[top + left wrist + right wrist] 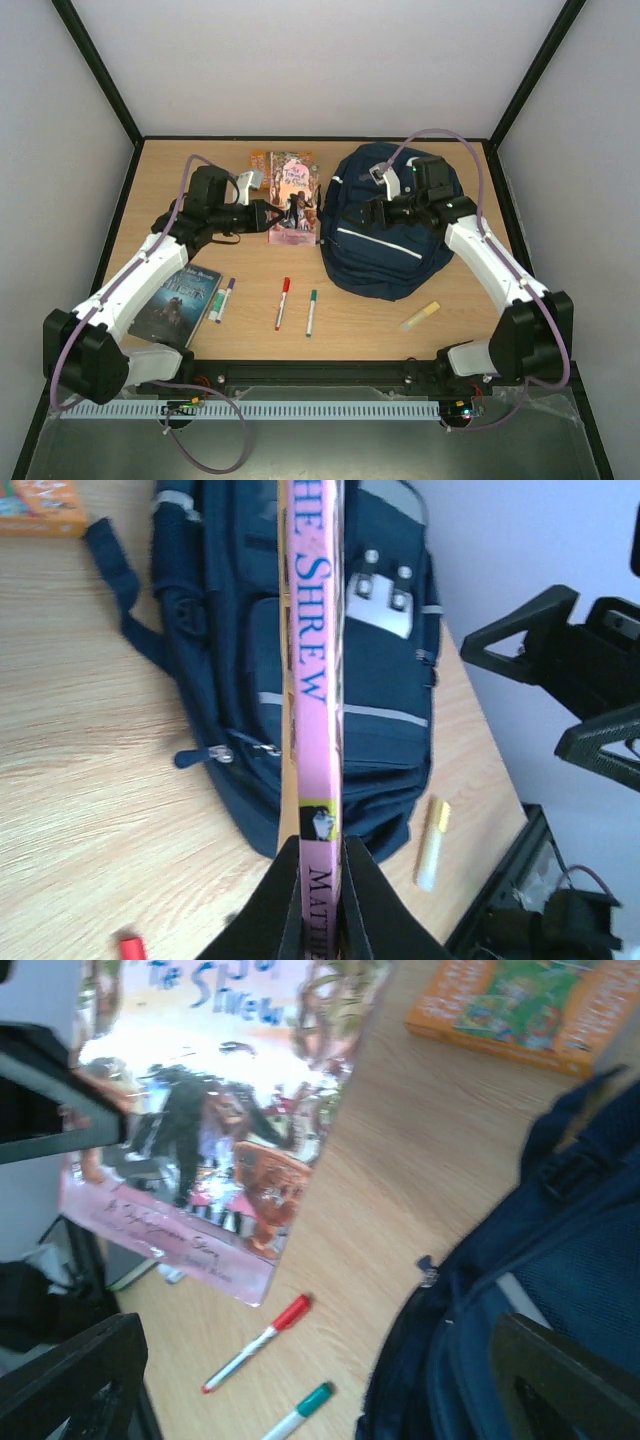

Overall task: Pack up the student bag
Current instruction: Pick up the book from the center of the board.

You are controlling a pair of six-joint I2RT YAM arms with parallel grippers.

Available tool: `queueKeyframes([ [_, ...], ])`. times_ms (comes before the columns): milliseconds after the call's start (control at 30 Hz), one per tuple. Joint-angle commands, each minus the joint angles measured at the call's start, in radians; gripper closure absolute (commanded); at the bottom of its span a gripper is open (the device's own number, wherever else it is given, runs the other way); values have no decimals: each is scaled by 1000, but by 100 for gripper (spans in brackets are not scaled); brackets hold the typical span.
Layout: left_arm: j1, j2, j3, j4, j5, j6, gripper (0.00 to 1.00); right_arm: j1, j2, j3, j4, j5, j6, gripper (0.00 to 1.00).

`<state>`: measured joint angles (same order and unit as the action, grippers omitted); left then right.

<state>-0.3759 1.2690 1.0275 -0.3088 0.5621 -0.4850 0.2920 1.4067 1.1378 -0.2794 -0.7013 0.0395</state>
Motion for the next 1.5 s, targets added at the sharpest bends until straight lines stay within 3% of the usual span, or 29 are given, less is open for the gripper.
queueKeyframes([
  [0,-19,-82,18,103,145,-16,98,4,-71,-42,-24,-175,-51,3],
  [267,-40,-95,23,302,355,-111,98,3,-28,5,14,-391,16,0],
  [567,-47,-66,21,423,421,-184,98,31,13,90,-74,-618,-71,0],
  [733,-47,-31,37,444,422,-194,98,74,18,93,-73,-657,-52,0],
  [967,-46,-6,39,361,370,-124,98,78,-9,100,-104,-690,-42,9],
  [1267,-44,-5,29,293,314,-60,98,72,-78,23,21,-633,105,16],
  [1467,-41,-8,15,290,300,-53,98,71,-80,8,68,-595,162,30],
])
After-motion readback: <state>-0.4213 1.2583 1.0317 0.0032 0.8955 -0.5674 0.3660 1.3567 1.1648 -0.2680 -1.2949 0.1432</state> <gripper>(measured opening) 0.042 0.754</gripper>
